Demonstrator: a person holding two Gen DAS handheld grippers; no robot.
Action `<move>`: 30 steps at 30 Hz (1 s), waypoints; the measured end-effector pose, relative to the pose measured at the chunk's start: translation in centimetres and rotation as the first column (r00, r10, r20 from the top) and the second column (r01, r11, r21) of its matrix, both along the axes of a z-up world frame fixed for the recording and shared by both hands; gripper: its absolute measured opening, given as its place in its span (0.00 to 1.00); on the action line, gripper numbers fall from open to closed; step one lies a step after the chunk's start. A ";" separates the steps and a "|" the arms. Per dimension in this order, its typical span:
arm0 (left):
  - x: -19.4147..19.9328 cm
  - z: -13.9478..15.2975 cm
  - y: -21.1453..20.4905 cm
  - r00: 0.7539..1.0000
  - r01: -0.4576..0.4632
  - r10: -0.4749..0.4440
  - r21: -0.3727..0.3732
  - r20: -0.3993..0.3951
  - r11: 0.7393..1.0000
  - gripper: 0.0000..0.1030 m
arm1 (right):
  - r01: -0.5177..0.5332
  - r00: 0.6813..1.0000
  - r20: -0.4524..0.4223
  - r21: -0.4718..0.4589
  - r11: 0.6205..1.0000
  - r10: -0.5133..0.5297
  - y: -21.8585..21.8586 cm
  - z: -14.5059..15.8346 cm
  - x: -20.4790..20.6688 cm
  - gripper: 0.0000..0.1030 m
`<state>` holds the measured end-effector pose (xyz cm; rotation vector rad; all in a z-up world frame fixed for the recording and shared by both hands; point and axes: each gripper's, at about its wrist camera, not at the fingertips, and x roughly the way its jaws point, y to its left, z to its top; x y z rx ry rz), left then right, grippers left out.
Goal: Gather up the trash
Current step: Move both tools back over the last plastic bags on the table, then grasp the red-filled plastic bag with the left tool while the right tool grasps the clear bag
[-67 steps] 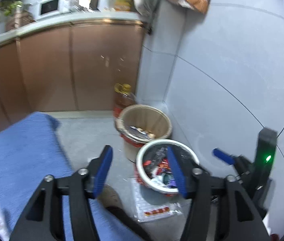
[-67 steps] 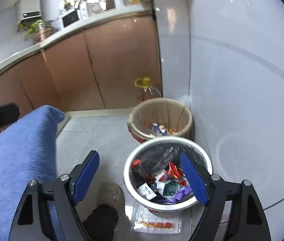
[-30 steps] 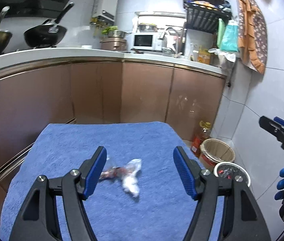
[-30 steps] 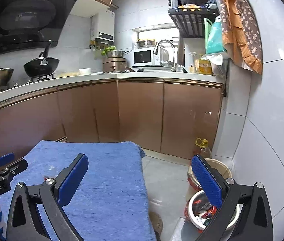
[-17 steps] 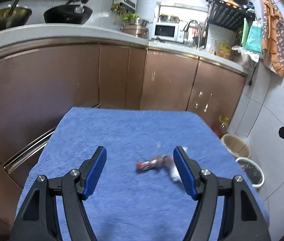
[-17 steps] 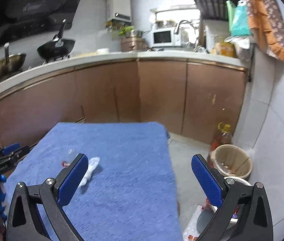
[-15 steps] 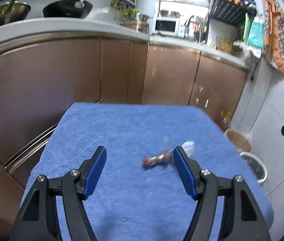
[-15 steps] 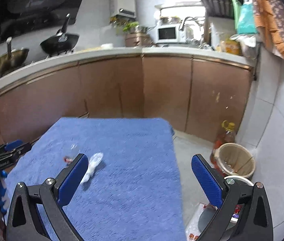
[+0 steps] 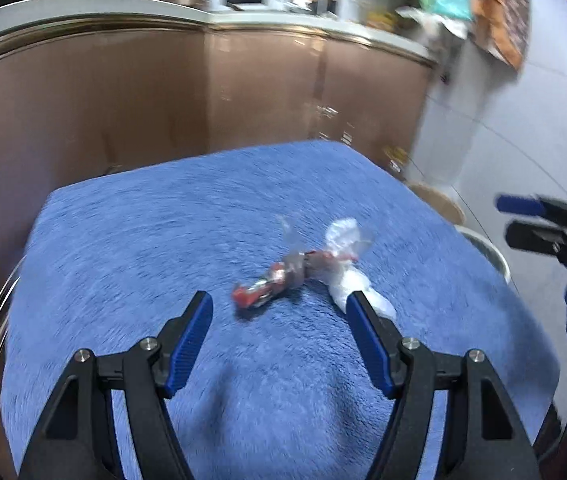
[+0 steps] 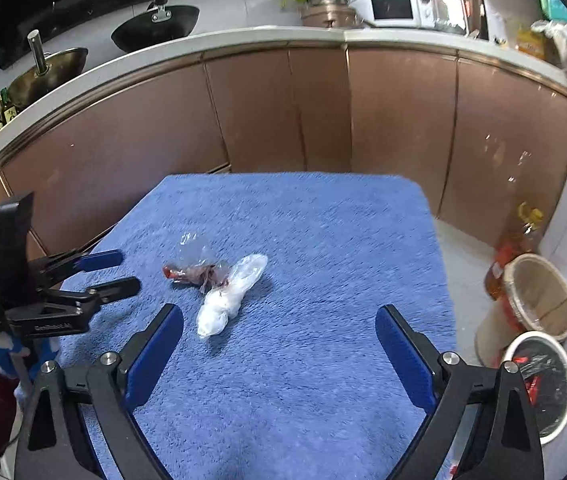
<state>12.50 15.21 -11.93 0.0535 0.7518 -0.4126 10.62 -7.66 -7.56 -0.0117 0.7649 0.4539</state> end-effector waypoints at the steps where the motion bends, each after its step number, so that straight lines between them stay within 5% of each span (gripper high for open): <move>1: 0.7 -0.2 -0.1 1.000 0.023 -0.023 0.011 -0.009 1.000 0.65 | -0.004 1.000 -0.012 0.006 1.000 0.004 0.0 -0.3 0.4 0.90; 14: 7.3 -3.1 -1.6 0.942 0.321 -0.309 0.091 -0.129 0.943 0.64 | -0.134 0.962 -0.218 0.138 0.981 0.162 3.3 -5.1 6.3 0.64; 18: 8.4 -4.5 -2.2 0.923 0.363 -0.346 0.085 -0.170 0.928 0.40 | -0.164 0.950 -0.244 0.149 0.975 0.197 4.3 -5.9 7.2 0.60; 24: 9.0 -5.0 -1.6 0.929 0.353 -0.342 0.067 -0.140 0.933 0.21 | -0.179 0.935 -0.277 0.163 0.970 0.220 5.0 -7.1 8.3 0.51; 30: 8.8 -4.9 -0.7 0.935 0.338 -0.332 0.032 -0.124 0.941 0.19 | -0.194 0.922 -0.308 0.158 0.968 0.235 5.7 -8.3 8.9 0.43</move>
